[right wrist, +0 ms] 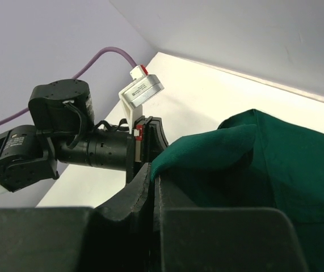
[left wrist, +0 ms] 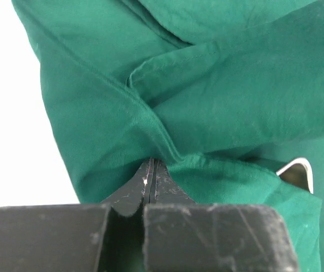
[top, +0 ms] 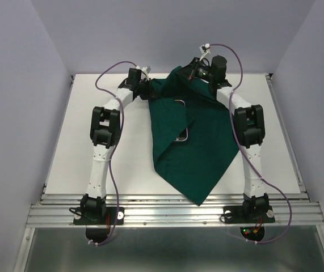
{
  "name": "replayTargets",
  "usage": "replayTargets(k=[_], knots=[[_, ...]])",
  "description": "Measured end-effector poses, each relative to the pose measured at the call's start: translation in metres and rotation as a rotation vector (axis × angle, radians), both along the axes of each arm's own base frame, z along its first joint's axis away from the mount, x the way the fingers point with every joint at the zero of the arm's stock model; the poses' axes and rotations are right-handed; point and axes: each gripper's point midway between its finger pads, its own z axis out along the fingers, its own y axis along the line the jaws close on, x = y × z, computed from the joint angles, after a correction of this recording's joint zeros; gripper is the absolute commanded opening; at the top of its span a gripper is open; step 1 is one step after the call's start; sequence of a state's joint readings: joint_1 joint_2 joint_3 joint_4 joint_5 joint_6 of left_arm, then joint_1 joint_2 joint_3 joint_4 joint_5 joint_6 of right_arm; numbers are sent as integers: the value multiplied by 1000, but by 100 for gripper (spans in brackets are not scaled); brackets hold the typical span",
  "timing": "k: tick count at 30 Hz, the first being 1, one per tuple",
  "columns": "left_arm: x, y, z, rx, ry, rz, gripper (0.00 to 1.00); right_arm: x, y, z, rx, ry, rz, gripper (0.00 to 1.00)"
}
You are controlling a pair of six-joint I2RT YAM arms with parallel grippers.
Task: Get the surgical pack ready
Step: Pack the surgical kit at the center of the board.
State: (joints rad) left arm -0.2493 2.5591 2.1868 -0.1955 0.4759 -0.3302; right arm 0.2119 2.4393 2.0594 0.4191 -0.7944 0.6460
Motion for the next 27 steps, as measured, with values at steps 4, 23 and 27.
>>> replayTargets(k=[4, 23, 27], knots=[[-9, 7, 11, 7, 1, 12, 0, 0, -1, 4, -4, -16, -3, 1], [16, 30, 25, -23, -48, 69, 0, 4, -4, 13, -12, -49, -36, 1], [15, 19, 5, -21, -20, 54, 0, 4, -4, 14, -11, -50, -36, 1]])
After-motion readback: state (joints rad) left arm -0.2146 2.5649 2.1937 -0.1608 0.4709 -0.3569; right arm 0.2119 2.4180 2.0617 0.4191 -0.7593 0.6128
